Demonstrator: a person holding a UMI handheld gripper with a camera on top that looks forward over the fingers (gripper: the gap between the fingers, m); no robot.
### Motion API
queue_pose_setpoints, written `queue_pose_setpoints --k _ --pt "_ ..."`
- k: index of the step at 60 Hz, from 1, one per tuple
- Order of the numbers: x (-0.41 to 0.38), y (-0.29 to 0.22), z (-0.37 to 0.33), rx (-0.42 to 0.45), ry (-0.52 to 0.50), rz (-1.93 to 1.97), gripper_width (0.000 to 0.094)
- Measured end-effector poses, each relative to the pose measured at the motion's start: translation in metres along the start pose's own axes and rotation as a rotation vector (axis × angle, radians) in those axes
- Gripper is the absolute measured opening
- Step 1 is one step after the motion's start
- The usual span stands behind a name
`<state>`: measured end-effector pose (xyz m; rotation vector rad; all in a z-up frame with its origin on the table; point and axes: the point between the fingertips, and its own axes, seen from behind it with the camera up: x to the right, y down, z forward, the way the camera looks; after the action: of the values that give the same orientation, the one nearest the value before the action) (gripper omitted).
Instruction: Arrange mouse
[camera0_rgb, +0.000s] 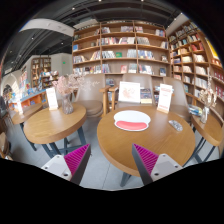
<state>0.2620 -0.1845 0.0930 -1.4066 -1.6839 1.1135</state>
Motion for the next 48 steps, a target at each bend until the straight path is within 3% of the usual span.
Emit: queue_pose_setpoints --k 22,48 --pt "0.152 0.016 0.012 -0.018 0.202 0.004 0.0852" --pt "0.311 0.028 0.024 -0.047 0.335 0.048 0.0855"
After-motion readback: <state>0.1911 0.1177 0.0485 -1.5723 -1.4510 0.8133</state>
